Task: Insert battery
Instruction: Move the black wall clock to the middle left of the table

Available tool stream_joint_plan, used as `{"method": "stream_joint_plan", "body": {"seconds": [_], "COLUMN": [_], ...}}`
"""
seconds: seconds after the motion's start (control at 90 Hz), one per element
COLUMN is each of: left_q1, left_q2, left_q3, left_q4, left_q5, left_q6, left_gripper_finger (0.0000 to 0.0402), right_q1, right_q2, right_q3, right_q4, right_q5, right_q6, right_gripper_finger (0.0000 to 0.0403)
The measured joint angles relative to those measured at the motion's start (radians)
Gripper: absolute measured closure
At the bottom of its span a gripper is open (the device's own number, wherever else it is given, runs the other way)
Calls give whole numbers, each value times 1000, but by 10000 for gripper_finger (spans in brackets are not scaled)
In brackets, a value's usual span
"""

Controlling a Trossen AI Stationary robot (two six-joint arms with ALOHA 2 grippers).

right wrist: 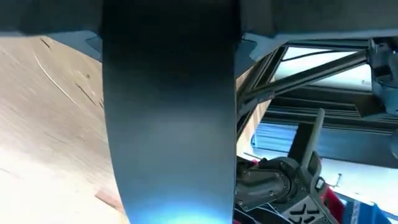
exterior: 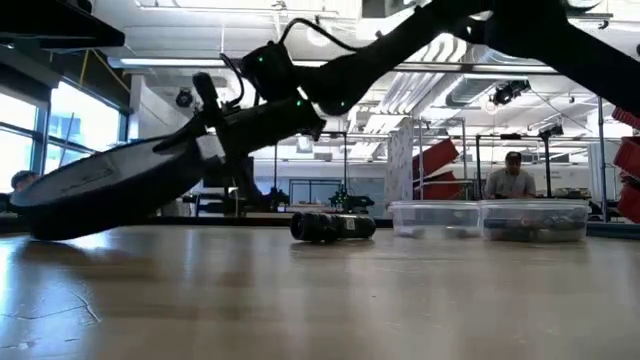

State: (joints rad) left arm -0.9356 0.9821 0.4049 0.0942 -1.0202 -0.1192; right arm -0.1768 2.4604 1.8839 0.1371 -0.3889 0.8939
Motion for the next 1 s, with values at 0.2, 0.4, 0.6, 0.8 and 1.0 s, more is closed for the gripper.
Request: {"method": "stream_joint_plan", "body": {"seconds": [0.2,0.4,0.6,0.8,1.0], "left_q1": [0,0,0,0,-1], "left_q2": [0,0,0,0,0], "left_q3": [0,0,0,0,0], "left_q4": [0,0,1,19,32], "left_q5": [0,0,0,2,21], "left_q6": [0,0,0,17,27], "left_gripper_finger": [266,266,266,266,266], "right_q1": [0,23,57,46,27], "right_q2": [16,16,16,16,16], "right_q3": [0,0,0,0,0], "right_q4": [12,39,-20,-28,-93], "right_q5": [72,111,161,206,222], "right_q6": [-45,-127,-318,-392,-313], "right_gripper_finger": [173,117,91,75,73]}}
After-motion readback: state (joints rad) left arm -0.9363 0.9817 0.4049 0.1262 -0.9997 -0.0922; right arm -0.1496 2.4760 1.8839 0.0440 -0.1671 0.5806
